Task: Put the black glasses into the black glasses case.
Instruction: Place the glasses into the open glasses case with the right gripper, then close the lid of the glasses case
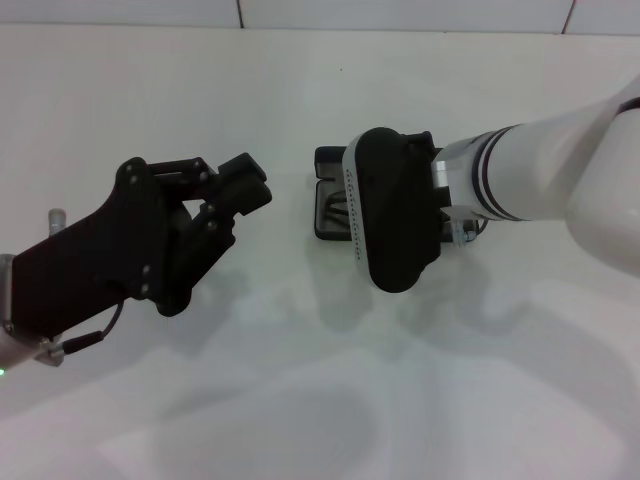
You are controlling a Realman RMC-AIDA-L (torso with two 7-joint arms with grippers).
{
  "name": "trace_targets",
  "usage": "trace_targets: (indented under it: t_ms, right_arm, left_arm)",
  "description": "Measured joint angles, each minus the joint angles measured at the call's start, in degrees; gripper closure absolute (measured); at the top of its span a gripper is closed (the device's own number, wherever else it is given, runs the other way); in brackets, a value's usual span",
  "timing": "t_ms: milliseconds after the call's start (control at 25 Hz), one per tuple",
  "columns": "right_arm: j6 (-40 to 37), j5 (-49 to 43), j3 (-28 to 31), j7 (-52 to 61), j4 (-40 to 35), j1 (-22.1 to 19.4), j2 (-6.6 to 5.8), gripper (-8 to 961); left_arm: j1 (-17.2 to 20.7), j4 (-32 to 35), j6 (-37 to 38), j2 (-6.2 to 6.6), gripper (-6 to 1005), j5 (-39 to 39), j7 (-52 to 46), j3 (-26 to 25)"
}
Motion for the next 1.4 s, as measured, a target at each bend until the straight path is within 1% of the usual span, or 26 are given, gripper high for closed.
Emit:
trace_targets:
  t_ms: [240, 520, 760, 840, 920, 1000, 1080, 1120, 1200, 1240, 1280, 1320, 1360, 1400]
  right_arm:
    - [0.0, -1.3, -0.1, 0.0, -1.6, -1.4, 0.00, 758]
    - [-0.8, -1.3, 0.0, 1.5, -6.9, -5.4, 0.00, 757]
    - [-0.6, -0.5, 2.2, 1.6, -13.1, -11.1, 0.01, 757]
    - [-0.5, 1.1, 3.7, 1.5, -15.7, -13.8, -0.03, 757]
    - [-0.1, 4.1, 5.9, 0.9, -19.3, -17.3, -0.34, 758]
    - [0.0, 8.6, 7.9, -0.5, -22.1, -19.8, -0.65, 758]
    - [-0.9, 17.1, 11.4, -4.7, -24.5, -22.5, -0.79, 758]
    - [-1.5, 22.0, 13.2, -7.3, -25.2, -23.9, -0.80, 758]
    - [-4.4, 35.4, 18.0, -14.9, -26.2, -27.4, -0.82, 758]
    - [-4.4, 35.4, 18.0, -14.9, -26.2, -27.4, -0.82, 758]
    - [-6.7, 43.0, 21.0, -19.9, -26.4, -29.6, -0.86, 758]
    - [-11.6, 56.1, 26.9, -30.8, -25.6, -34.4, -1.03, 758]
    - [-13.6, 61.1, 29.7, -35.5, -24.3, -37.0, -1.09, 758]
    - [-14.6, 63.6, 30.9, -38.0, -23.5, -38.1, -1.10, 758]
  left_arm:
    - [-0.1, -0.4, 0.0, 0.00, 882, 0.0, 0.0, 0.0]
    - [-0.2, -0.4, 0.0, 0.03, 881, 0.0, 0.1, 0.0]
    - [-0.3, -0.4, 0.0, 0.17, 881, -0.2, 0.1, 0.0]
    - [-0.3, -0.2, 0.0, 0.34, 881, -0.3, 0.0, -0.2]
    - [-0.6, -0.1, 0.0, 0.56, 881, -0.2, -0.2, -1.0]
    - [-0.9, -0.2, 0.0, 0.92, 881, 0.1, -0.5, -2.5]
    - [-0.9, -0.2, 0.0, 1.37, 881, 0.1, -0.6, -3.0]
    - [-1.1, -0.3, 0.0, 1.74, 881, 0.1, -0.6, -3.0]
    - [-2.0, -0.3, -0.3, 2.42, 881, 0.1, -1.1, -3.0]
    - [-2.3, -0.3, -0.5, 2.54, 881, 0.1, -1.3, -3.0]
    - [-3.2, -0.3, -1.5, 2.77, 881, 0.1, -1.8, -3.0]
    - [-4.0, -0.3, -2.3, 2.91, 881, 0.1, -2.2, -3.0]
    - [-5.0, -0.1, -4.0, 3.06, 881, 0.2, -2.8, -3.0]
    - [-6.2, 0.1, -6.6, 3.15, 881, 0.6, -3.4, -3.1]
